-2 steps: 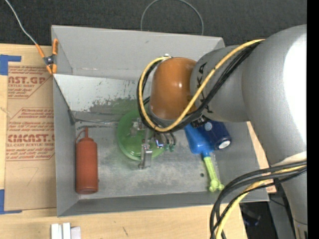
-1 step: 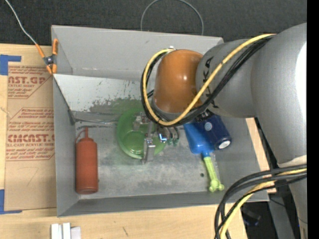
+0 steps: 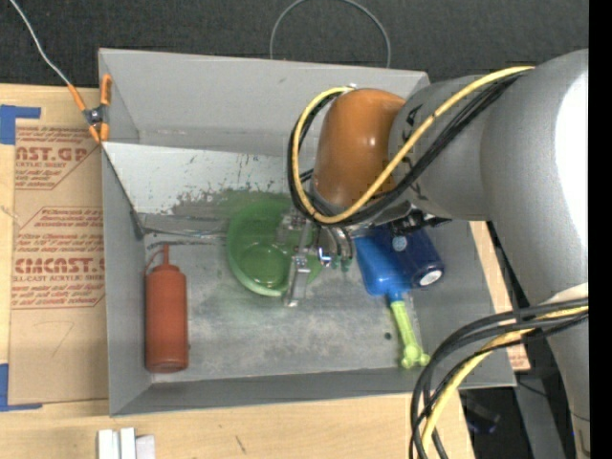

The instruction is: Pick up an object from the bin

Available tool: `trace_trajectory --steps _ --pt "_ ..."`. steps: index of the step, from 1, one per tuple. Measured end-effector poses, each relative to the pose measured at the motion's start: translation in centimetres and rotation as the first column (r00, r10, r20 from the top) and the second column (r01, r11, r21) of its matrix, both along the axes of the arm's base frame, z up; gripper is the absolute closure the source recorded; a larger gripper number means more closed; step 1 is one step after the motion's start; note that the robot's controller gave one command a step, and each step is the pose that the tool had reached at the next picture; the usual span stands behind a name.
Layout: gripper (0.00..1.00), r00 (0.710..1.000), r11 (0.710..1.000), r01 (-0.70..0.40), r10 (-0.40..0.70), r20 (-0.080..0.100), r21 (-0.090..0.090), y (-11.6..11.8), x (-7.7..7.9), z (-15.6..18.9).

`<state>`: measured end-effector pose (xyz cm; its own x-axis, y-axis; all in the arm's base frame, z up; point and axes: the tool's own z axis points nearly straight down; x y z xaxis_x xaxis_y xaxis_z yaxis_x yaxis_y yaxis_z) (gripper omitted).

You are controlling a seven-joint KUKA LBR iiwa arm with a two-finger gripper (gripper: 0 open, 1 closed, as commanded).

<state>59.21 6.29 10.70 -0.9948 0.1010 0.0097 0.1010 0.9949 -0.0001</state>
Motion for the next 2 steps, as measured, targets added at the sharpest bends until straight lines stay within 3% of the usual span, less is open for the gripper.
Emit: trace_trajectory --steps 1,2 --pt "0.00 0.998 0.998 -0.060 0.060 0.016 0.002 0.6 0.1 -3.5" --pt "1.00 0.960 0.960 0.280 -0.280 -0.007 -0.003 2.6 -0.1 -3.9"
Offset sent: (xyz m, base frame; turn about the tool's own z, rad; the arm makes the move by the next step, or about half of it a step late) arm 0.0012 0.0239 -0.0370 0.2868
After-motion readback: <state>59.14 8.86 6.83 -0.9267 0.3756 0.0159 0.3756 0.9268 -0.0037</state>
